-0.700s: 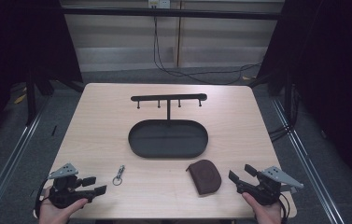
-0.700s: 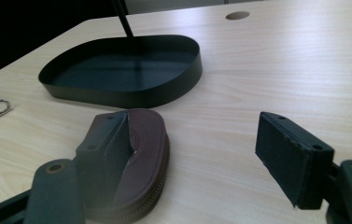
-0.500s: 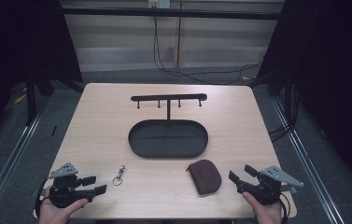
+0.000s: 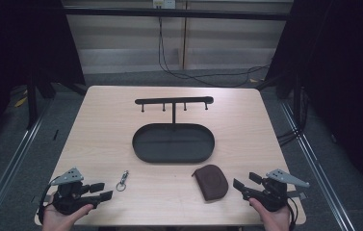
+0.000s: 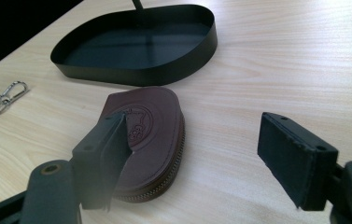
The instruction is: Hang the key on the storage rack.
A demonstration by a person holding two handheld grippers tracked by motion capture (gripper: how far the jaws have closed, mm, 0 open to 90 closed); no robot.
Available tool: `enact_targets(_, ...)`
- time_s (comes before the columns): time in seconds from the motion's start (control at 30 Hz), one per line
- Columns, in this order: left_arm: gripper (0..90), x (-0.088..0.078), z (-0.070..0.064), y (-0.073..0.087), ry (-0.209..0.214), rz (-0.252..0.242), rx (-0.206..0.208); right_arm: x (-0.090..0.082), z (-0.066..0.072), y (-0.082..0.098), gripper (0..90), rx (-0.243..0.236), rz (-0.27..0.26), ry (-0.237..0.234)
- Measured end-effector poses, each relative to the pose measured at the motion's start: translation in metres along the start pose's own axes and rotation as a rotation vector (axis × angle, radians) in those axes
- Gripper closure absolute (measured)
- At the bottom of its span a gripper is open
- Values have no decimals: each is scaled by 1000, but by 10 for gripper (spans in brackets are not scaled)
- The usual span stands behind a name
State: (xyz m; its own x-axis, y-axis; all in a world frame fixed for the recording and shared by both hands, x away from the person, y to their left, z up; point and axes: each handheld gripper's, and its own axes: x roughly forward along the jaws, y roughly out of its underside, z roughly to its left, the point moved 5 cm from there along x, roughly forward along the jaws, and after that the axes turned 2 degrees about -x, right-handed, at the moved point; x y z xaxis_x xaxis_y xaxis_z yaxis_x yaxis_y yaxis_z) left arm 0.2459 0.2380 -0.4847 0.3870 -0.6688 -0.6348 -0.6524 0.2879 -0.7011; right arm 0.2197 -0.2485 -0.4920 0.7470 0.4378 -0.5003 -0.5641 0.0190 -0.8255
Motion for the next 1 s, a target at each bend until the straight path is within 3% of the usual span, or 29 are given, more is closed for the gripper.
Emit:
enact_targets(0.1,584,1,0,-2,15,15,-15,1,1,0,253,-5,7,-10)
enact_targets(0.13,611,1,0,-5,54,20,-62,2,2,1,244,-10,22,-17)
enact_targets(0.17,611,1,0,-5,54,20,-62,2,2,1,244,-10,22,-17)
enact_targets(0.3,560,1,1,-11,4,43,-52,3,4,1,243,-19,28,-27)
enact_targets(0.33,527,3,4,-14,-48,75,-20,3,3,1,243,-17,29,-29)
enact_targets(0.37,514,5,4,-16,-61,82,-14,4,3,1,243,-16,32,-31)
enact_targets(0.53,563,10,6,-20,-75,137,14,5,2,2,249,-11,54,-25)
enact_targets(0.77,570,21,9,-35,-120,180,17,5,1,2,248,-10,62,-31)
enact_targets(1.0,570,33,10,-47,-127,247,26,7,2,3,239,-16,73,-28)
